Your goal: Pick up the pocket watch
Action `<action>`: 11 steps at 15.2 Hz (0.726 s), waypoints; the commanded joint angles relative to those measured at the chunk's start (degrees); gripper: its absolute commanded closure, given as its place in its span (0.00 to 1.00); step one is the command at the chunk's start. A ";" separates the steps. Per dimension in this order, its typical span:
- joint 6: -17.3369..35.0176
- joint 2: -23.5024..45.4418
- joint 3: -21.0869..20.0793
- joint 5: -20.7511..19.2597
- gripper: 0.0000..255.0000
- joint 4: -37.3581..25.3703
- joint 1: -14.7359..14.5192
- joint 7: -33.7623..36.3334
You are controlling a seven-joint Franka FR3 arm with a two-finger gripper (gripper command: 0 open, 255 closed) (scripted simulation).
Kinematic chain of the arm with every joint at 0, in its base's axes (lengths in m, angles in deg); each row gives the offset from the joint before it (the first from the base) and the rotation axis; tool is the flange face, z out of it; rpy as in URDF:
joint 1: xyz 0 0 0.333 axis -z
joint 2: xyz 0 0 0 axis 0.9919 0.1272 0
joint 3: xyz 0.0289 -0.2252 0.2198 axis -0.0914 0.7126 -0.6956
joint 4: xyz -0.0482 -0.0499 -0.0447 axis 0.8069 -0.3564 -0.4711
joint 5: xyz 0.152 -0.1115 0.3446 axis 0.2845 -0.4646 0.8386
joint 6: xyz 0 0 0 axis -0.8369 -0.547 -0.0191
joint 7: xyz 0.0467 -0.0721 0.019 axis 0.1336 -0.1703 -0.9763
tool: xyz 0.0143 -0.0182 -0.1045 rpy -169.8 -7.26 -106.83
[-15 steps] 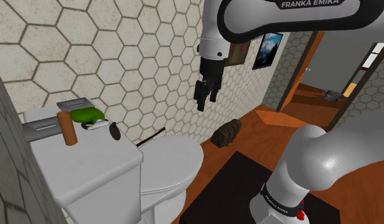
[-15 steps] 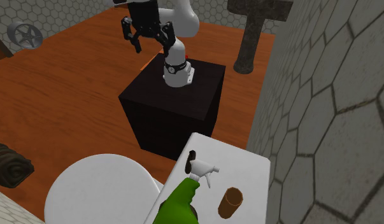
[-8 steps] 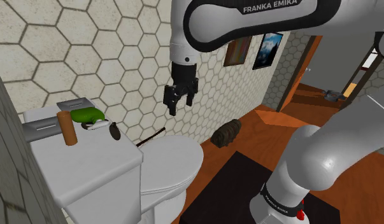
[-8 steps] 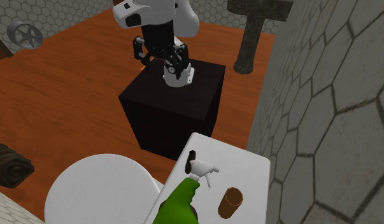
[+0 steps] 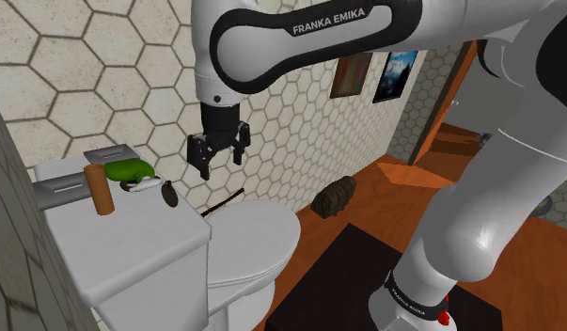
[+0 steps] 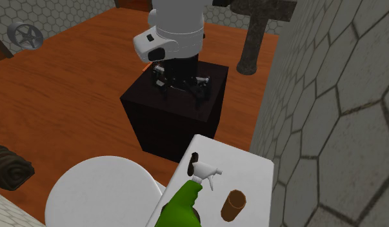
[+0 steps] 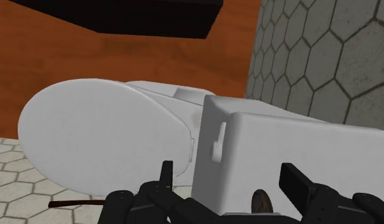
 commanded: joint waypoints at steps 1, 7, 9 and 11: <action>0.81 4.61 -1.10 -2.17 0.00 -3.86 -0.15 3.12; 0.75 18.76 -2.80 -9.86 0.00 -17.36 -3.14 12.54; 0.39 21.19 -2.69 -11.14 0.00 -20.01 -4.02 13.90; 1.80 21.55 -2.58 -11.38 0.00 -18.92 -4.07 14.13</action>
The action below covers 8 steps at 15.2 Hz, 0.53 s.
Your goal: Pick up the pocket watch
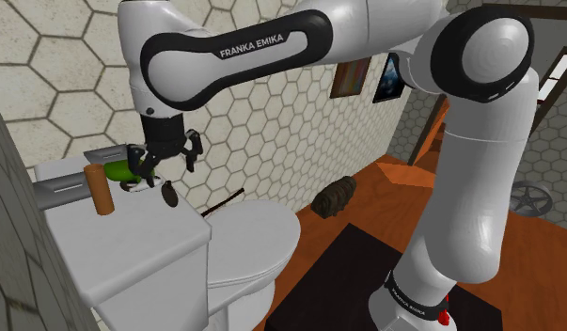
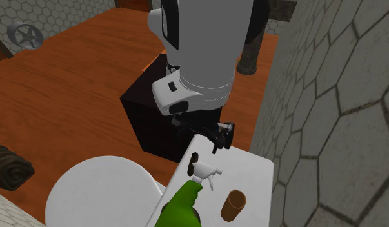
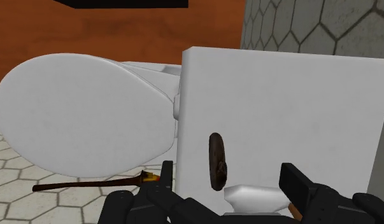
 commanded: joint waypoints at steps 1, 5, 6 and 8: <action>1.19 0.54 0.09 -0.37 0.00 0.69 -0.10 0.40; 4.32 1.60 0.31 -1.08 0.00 2.89 -0.18 1.03; 4.32 1.60 0.30 -1.08 0.00 2.90 -0.18 1.02; 4.35 1.67 0.32 -1.12 1.00 2.87 -0.19 1.04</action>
